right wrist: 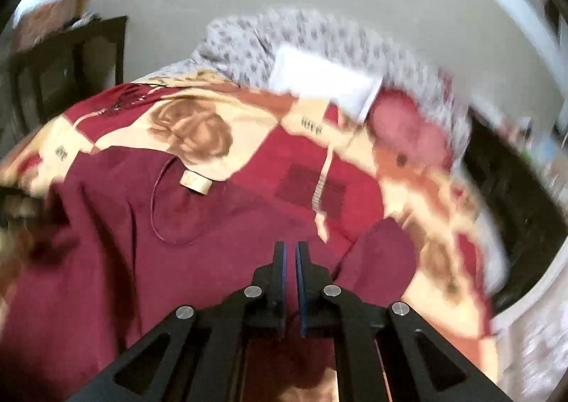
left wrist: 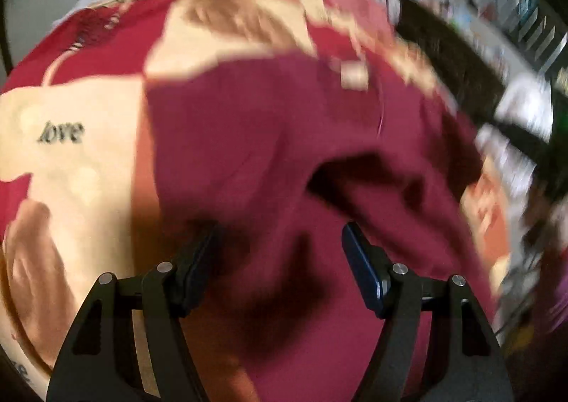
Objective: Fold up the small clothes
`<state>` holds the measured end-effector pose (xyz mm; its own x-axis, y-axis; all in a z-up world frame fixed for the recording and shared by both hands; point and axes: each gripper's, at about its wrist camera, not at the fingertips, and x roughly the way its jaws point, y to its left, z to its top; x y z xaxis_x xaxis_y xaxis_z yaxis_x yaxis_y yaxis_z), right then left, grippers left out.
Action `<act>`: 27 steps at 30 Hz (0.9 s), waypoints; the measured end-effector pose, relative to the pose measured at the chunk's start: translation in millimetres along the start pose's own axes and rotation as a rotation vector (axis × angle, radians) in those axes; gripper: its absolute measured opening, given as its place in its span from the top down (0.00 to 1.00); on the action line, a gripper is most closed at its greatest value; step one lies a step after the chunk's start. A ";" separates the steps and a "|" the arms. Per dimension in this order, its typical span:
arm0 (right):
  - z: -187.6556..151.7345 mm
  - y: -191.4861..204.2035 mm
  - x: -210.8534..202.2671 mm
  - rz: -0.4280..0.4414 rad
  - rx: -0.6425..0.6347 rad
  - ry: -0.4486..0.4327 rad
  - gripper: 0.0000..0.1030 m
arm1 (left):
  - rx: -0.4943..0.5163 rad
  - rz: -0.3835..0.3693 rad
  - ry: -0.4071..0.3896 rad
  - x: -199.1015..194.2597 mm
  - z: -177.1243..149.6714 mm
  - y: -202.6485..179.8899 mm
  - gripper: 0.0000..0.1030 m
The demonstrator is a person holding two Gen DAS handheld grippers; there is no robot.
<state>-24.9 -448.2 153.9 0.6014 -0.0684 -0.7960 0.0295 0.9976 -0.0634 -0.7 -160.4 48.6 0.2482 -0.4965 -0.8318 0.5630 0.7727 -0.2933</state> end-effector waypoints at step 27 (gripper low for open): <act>-112.4 39.4 35.0 0.525 0.143 0.231 0.63 | -0.026 -0.121 -0.040 2.5 30.1 8.9 0.32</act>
<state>-92.4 -413.0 55.9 0.3753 0.4500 -0.8103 -0.1086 0.8896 0.4437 28.6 -166.7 58.1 0.2116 -0.6017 -0.7702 0.5700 0.7161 -0.4028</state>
